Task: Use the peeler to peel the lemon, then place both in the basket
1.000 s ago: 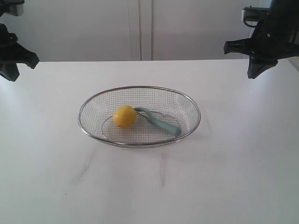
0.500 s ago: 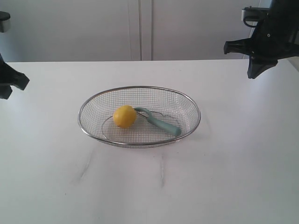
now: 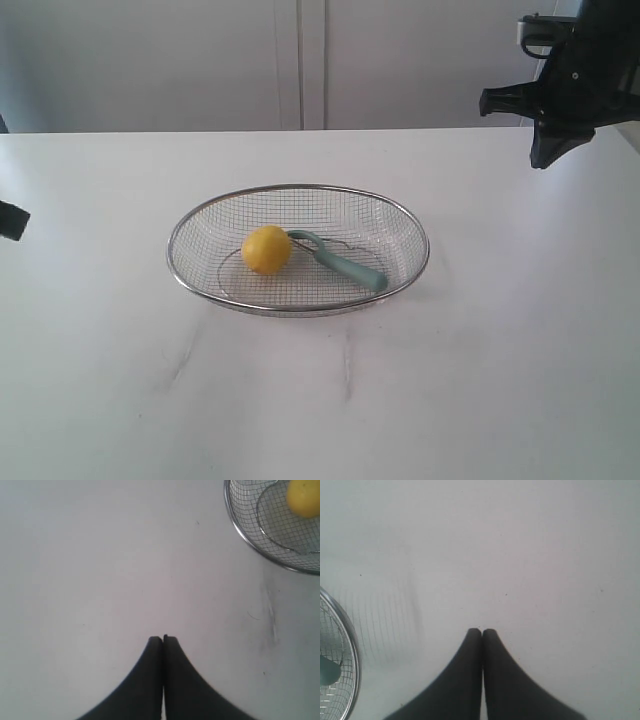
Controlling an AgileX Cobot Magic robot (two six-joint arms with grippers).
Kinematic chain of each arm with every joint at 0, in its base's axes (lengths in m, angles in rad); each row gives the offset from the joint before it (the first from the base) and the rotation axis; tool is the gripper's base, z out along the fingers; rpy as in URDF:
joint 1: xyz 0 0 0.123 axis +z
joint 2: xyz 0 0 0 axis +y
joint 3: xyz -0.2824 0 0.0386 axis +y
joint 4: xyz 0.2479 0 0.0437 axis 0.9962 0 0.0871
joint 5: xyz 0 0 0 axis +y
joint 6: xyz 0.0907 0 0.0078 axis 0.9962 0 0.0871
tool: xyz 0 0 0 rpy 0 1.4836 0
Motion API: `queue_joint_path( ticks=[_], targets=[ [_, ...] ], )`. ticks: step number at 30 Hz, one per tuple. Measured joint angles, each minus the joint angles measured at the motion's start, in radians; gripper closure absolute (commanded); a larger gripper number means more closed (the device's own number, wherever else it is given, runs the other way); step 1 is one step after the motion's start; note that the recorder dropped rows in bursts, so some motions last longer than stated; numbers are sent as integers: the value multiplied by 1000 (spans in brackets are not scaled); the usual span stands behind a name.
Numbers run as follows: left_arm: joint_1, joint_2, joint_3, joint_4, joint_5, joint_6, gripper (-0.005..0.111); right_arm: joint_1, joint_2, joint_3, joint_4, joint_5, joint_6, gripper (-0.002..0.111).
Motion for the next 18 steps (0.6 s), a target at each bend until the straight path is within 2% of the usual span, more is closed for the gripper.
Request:
queue_joint_path(
  ticks=[2, 9, 15, 18],
  targets=[
    [55, -50, 54, -37, 0, 0, 107, 0, 0, 0, 0, 0, 0, 108],
    [171, -261, 194, -72, -64, -2, 107, 0, 0, 0, 0, 0, 0, 108],
    [240, -409, 272, -83, -78, -2, 107, 0, 0, 0, 0, 0, 0, 108],
    [250, -450, 301, -83, -78, -2, 107, 0, 0, 0, 0, 0, 0, 108]
  ],
)
